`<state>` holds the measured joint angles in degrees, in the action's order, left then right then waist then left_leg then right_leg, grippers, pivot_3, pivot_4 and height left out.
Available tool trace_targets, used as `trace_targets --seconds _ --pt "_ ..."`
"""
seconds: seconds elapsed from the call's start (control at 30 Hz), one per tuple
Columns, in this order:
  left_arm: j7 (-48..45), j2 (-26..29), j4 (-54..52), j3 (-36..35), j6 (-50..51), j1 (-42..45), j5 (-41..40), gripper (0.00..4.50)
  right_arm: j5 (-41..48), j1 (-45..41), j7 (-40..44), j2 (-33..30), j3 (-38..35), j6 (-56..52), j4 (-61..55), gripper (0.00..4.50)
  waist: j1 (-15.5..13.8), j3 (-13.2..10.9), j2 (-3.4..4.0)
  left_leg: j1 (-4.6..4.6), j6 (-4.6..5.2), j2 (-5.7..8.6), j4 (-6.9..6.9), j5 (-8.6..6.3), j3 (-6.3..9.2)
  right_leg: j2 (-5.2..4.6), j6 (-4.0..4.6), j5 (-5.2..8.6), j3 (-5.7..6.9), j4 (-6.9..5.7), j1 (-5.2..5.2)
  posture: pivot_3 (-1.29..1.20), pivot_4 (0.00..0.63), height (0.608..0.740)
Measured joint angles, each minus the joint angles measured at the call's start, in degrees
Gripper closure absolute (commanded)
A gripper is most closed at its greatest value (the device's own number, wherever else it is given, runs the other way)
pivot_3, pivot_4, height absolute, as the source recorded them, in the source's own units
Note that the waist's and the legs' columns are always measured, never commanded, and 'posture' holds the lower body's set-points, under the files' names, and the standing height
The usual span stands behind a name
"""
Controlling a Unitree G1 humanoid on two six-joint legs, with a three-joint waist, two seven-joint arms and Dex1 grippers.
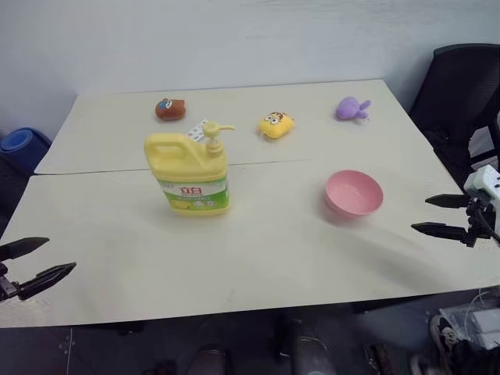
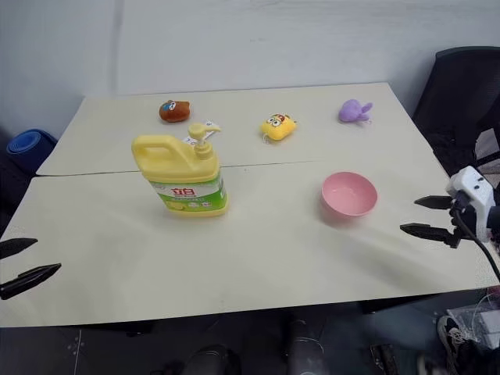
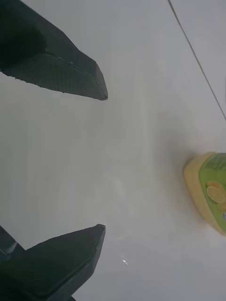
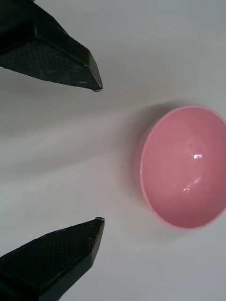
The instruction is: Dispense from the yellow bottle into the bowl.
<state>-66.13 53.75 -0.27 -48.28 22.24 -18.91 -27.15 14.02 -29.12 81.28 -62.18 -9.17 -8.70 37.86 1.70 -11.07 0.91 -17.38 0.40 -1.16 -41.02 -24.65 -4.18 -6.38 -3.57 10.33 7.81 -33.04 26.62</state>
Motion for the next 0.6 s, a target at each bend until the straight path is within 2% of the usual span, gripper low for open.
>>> trace_targets --seconds 0.27,0.4,0.6 --pt "1.6 -0.2 0.3 1.8 -2.0 0.1 1.2 0.0 -0.9 0.2 -3.7 2.4 0.2 -0.1 -2.7 0.03 -0.1 0.0 0.0 0.11 0.0 -0.03 0.03 -0.04 -0.12 -0.01 0.01 0.0 -0.1 -0.02 0.02 0.0 0.15 0.74" --pt "0.8 0.0 -1.8 1.8 2.3 0.3 -1.8 0.0 0.1 0.3 -4.4 2.8 0.3 -4.8 -7.3 0.03 -0.1 0.0 0.01 0.11 0.0 -0.06 0.03 -0.06 -0.14 -0.01 0.0 0.0 -0.1 -0.25 0.04 0.0 0.15 0.74" --pt "-0.9 2.9 -11.5 2.4 9.4 2.4 -7.4 0.0 1.3 0.3 -5.7 3.7 1.8 -11.0 -17.6 0.03 -0.1 0.0 0.02 0.11 -0.02 -0.06 0.03 -0.08 -0.13 0.03 0.01 0.0 -0.14 -0.26 0.04 0.0 0.15 0.74"
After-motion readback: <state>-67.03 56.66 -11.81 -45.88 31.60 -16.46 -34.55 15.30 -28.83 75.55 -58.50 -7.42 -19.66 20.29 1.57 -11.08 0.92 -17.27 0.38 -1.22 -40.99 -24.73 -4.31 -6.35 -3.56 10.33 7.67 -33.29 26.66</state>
